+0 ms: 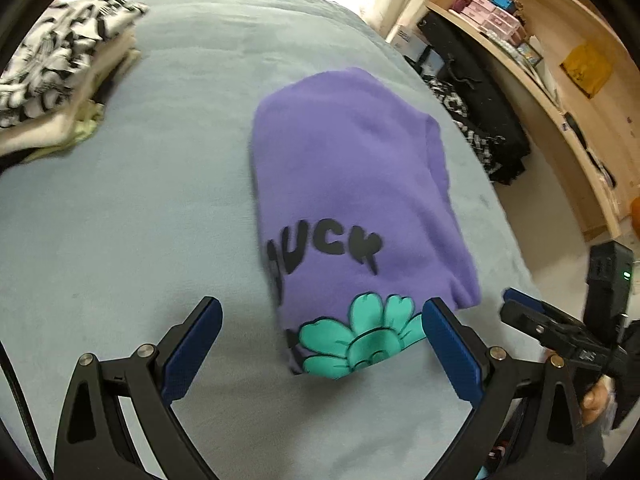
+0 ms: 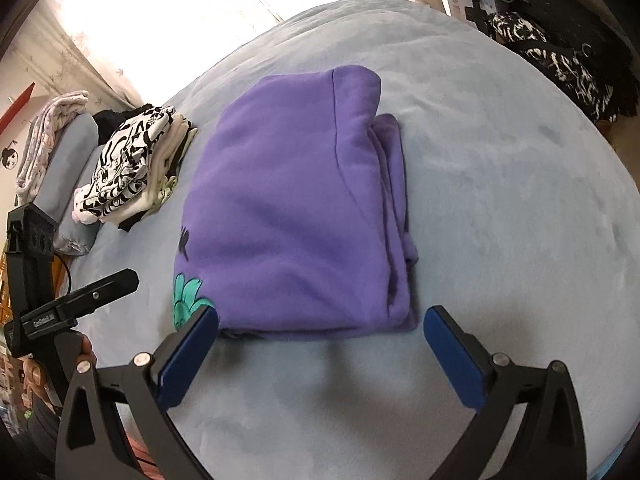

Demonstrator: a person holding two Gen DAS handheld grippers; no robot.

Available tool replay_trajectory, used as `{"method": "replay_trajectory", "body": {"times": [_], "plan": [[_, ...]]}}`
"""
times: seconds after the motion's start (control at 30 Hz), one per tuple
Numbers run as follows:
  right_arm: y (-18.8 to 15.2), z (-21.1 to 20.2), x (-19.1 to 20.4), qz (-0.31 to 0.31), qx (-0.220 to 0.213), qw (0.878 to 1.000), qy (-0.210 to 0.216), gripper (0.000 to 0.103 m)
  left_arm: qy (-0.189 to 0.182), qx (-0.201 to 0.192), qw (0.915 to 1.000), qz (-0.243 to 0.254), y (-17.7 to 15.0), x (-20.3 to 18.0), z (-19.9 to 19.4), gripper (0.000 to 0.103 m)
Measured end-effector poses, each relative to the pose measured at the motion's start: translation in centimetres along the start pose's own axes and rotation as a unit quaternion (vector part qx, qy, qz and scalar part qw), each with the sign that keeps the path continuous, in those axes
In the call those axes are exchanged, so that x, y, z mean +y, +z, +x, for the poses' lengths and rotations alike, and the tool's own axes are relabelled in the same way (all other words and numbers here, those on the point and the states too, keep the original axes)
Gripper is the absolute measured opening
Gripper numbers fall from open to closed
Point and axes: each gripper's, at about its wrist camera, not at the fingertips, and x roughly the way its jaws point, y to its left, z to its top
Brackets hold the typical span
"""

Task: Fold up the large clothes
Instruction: 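Open both tools and slide them under the hoodie bundle edge, then grasp the folded purple hoodie bundle with both tools and lift it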

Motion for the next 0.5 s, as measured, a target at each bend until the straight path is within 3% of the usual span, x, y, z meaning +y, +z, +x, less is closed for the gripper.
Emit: {"method": "replay_trajectory", "body": {"times": [0.23,0.5], "plan": [[3.6,1.8,-2.5,0.003,0.011,0.999,0.037,0.103,-0.040,0.023,0.9988,-0.018,2.7,0.9,3.4,0.100],[6.6,6.5,-6.2,0.041,0.068,0.992,0.102,0.103,-0.096,0.054,0.9925,-0.053,5.3,3.1,8.5,0.100]]}}
